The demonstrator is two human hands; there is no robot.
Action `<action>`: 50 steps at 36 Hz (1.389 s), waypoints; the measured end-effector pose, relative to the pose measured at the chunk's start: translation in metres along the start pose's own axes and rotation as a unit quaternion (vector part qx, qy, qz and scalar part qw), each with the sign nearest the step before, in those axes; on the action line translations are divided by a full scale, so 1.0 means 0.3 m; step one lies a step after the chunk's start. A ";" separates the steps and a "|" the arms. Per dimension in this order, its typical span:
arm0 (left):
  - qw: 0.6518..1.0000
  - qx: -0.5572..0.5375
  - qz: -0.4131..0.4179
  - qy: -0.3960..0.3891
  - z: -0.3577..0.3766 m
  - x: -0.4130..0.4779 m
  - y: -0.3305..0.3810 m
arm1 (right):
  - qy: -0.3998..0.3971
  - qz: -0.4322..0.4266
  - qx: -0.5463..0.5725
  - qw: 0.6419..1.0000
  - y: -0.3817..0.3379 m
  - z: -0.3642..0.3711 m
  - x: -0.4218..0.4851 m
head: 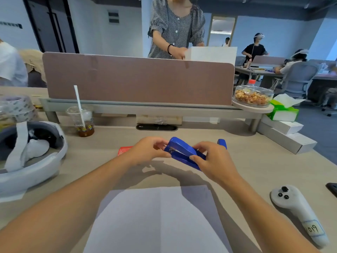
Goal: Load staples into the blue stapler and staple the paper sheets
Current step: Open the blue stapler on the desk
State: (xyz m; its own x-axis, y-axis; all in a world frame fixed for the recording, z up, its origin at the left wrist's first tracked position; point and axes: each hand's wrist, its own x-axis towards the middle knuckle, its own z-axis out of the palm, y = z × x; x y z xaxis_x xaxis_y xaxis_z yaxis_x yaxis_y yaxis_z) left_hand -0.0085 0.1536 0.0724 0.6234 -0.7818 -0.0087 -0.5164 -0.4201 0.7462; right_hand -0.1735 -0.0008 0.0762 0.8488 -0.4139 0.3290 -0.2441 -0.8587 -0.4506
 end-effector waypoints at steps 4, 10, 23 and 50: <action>0.999 -0.017 -0.016 0.036 -0.021 -0.133 -0.044 | -0.037 -0.044 0.017 0.998 -0.044 0.023 -0.033; 0.997 0.010 -0.025 0.076 0.002 -0.294 -0.122 | -0.083 -0.085 0.027 0.993 -0.079 0.084 -0.078; 0.989 0.074 -0.039 0.121 0.102 -0.422 -0.261 | -0.141 -0.113 0.006 0.983 -0.100 0.193 -0.143; 0.985 -0.014 -0.015 0.171 0.105 -0.390 -0.288 | -0.126 -0.160 -0.015 0.979 -0.252 0.289 -0.095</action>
State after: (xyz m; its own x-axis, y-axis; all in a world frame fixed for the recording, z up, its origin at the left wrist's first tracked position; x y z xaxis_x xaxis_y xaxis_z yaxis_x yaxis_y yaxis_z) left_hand -0.0554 0.2668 -0.0120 0.8024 -0.5658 0.1898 -0.4805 -0.4239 0.7678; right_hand -0.1386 0.1021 0.0289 0.9717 -0.0370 0.2332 0.0438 -0.9422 -0.3321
